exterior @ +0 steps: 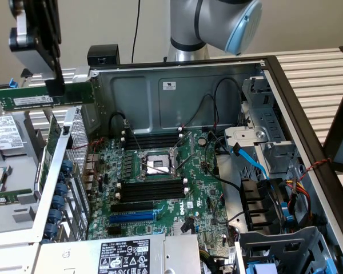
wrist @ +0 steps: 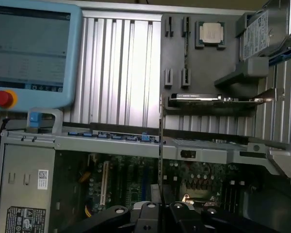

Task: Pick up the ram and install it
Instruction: 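Pick up the ram and move it above insertion slot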

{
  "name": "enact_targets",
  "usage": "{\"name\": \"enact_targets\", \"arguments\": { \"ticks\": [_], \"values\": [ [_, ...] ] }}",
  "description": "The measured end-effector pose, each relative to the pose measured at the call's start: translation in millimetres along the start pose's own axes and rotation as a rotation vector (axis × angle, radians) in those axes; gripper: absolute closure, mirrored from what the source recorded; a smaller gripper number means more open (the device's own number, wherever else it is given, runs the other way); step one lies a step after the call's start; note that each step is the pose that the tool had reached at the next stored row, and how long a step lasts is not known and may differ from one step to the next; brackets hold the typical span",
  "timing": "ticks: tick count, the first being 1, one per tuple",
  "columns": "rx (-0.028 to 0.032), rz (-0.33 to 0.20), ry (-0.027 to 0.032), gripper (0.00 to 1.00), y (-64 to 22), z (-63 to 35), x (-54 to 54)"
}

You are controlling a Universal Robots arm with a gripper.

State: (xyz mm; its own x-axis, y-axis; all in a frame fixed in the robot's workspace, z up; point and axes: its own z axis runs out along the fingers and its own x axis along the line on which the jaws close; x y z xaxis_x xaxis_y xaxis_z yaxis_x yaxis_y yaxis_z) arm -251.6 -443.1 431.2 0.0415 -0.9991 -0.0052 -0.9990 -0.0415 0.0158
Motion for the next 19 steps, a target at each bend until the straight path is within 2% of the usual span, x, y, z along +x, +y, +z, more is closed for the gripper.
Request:
{"name": "enact_targets", "arguments": {
  "ticks": [13, 19],
  "values": [
    [0.0, 0.0, 0.0, 0.87, -59.0, 1.5, 2.4],
    [0.0001, 0.0, -0.0001, 0.87, -86.4, 10.1, 3.0]
  ]
}}
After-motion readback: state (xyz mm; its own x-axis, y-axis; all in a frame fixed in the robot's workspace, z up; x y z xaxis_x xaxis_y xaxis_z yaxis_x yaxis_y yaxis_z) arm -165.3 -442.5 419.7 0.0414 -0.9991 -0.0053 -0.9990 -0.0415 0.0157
